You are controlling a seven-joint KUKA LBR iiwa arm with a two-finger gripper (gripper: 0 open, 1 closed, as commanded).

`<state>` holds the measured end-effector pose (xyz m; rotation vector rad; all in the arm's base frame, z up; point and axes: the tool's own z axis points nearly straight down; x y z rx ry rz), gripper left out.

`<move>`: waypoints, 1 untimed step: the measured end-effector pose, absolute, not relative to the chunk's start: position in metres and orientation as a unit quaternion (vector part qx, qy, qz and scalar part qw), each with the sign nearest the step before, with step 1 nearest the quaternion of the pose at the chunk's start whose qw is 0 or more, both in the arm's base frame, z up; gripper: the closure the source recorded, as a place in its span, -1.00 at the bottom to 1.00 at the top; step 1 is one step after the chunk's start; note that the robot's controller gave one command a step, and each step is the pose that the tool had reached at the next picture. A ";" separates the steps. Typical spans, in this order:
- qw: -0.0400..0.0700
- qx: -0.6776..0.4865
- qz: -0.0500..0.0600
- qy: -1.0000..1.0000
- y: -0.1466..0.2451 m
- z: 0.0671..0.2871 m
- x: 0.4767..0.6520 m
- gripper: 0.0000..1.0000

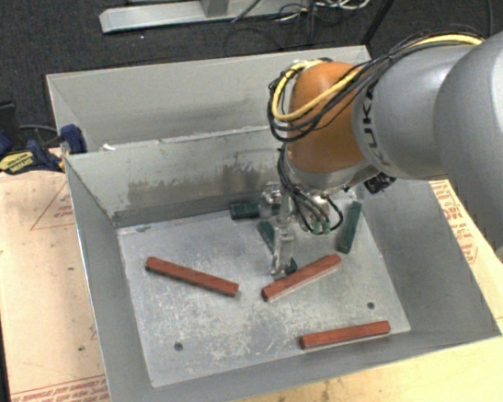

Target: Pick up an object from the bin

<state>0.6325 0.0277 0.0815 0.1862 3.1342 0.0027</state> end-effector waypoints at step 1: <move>-0.001 0.056 -0.001 0.998 -0.022 0.099 0.588 -1.00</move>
Offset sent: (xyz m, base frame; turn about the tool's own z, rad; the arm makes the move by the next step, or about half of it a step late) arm -0.0425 -0.0459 0.0170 -0.0129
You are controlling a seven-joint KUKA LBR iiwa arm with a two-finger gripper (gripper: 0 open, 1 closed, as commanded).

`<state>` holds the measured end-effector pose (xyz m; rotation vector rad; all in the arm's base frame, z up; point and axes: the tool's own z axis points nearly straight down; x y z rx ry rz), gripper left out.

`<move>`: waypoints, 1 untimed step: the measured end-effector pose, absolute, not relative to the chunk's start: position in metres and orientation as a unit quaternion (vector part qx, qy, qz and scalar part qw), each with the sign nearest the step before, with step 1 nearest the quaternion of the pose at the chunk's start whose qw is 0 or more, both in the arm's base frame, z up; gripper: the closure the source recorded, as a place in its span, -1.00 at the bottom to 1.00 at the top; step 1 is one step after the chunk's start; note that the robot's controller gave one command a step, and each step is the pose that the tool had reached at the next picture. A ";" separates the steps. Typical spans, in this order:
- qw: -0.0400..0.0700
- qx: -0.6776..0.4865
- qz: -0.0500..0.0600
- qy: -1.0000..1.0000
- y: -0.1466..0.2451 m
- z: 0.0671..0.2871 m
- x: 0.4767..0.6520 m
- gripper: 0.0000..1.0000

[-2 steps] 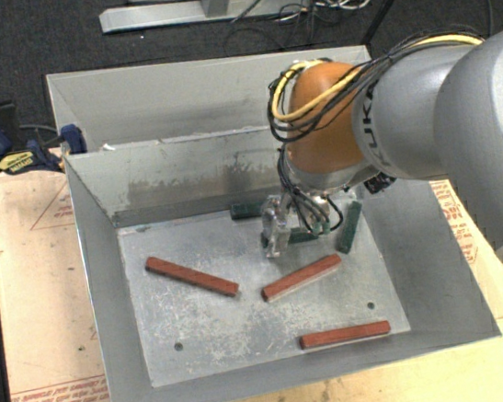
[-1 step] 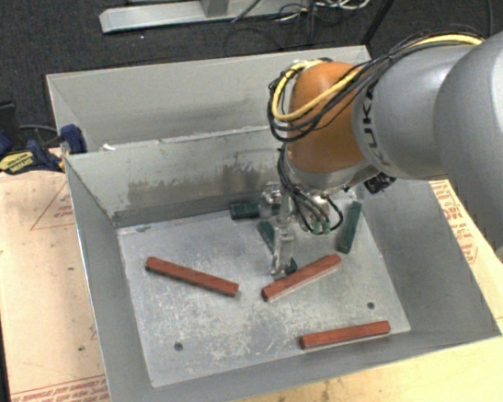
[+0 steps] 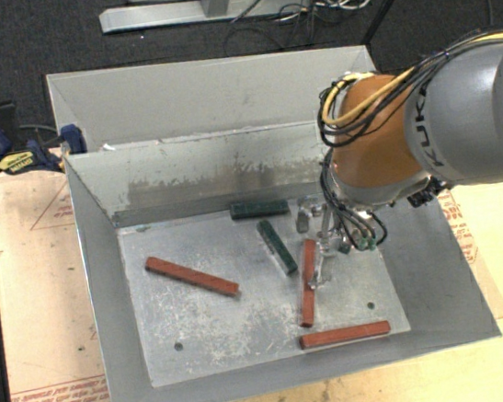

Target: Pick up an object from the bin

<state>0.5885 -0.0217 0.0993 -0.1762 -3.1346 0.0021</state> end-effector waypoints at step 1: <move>0.001 -0.071 -0.001 -0.997 -0.043 0.070 0.589 -1.00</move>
Offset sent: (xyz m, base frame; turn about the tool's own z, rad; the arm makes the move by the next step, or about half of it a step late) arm 0.0004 -0.0214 -0.0293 0.0258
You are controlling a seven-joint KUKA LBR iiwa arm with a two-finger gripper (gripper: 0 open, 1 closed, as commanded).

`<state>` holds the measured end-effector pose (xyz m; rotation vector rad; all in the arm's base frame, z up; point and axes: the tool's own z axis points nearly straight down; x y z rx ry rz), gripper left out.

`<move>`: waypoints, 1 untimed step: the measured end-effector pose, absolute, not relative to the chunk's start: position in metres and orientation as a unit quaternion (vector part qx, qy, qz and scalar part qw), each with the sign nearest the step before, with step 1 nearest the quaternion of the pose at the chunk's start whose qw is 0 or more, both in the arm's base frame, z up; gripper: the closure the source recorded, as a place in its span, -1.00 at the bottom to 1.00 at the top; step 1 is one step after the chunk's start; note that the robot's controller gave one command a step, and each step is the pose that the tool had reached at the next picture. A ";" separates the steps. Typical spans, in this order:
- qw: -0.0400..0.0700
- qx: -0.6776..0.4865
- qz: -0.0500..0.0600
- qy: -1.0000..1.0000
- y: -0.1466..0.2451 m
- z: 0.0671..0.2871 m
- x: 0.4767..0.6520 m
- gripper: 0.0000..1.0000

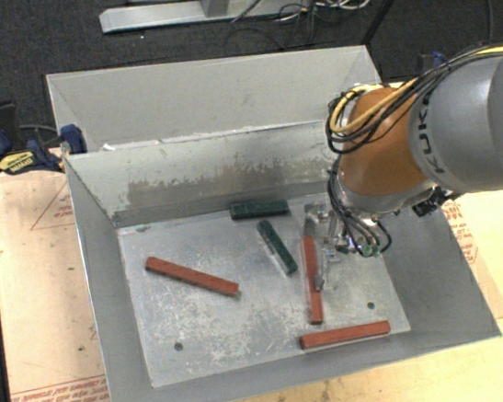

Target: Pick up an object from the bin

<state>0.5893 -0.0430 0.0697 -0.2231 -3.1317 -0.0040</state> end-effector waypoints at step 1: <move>-0.001 -0.055 -0.003 -0.999 0.039 0.086 0.574 -1.00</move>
Offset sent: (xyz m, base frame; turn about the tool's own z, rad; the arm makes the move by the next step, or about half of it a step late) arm -0.0155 0.0758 0.0160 -0.0240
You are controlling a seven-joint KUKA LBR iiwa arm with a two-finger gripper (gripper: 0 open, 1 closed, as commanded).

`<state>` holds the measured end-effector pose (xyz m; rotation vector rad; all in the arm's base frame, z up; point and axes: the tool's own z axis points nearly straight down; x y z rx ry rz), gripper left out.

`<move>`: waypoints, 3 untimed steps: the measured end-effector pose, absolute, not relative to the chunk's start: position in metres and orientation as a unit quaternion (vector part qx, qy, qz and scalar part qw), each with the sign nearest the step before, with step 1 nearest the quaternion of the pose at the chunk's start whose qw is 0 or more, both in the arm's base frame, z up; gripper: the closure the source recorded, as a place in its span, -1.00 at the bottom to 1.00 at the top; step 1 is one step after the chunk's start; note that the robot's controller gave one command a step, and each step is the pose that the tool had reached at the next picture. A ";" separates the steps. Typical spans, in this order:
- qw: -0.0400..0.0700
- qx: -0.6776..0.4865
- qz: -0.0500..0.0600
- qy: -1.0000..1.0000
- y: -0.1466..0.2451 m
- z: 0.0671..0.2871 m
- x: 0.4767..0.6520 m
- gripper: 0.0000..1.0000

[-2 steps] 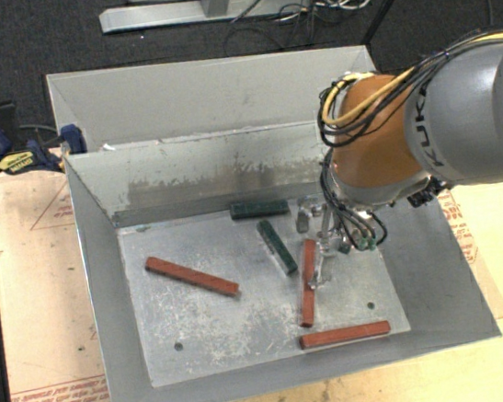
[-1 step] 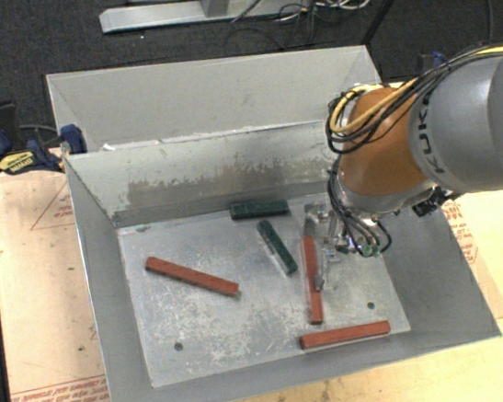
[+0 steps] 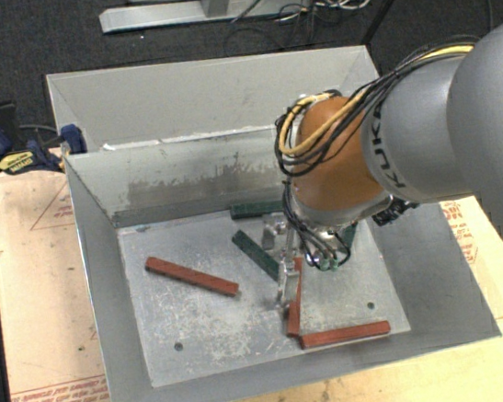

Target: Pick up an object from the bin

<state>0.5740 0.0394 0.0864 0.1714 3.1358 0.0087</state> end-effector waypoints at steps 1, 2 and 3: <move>0.000 0.059 0.001 0.998 0.034 0.085 0.574 1.00; 0.000 0.059 0.001 0.998 0.034 0.085 0.574 -1.00; 0.004 -0.238 0.000 0.971 0.042 0.153 0.610 -1.00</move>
Offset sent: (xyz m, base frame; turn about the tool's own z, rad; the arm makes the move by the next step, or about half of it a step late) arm 0.0000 0.0000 0.0000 0.0000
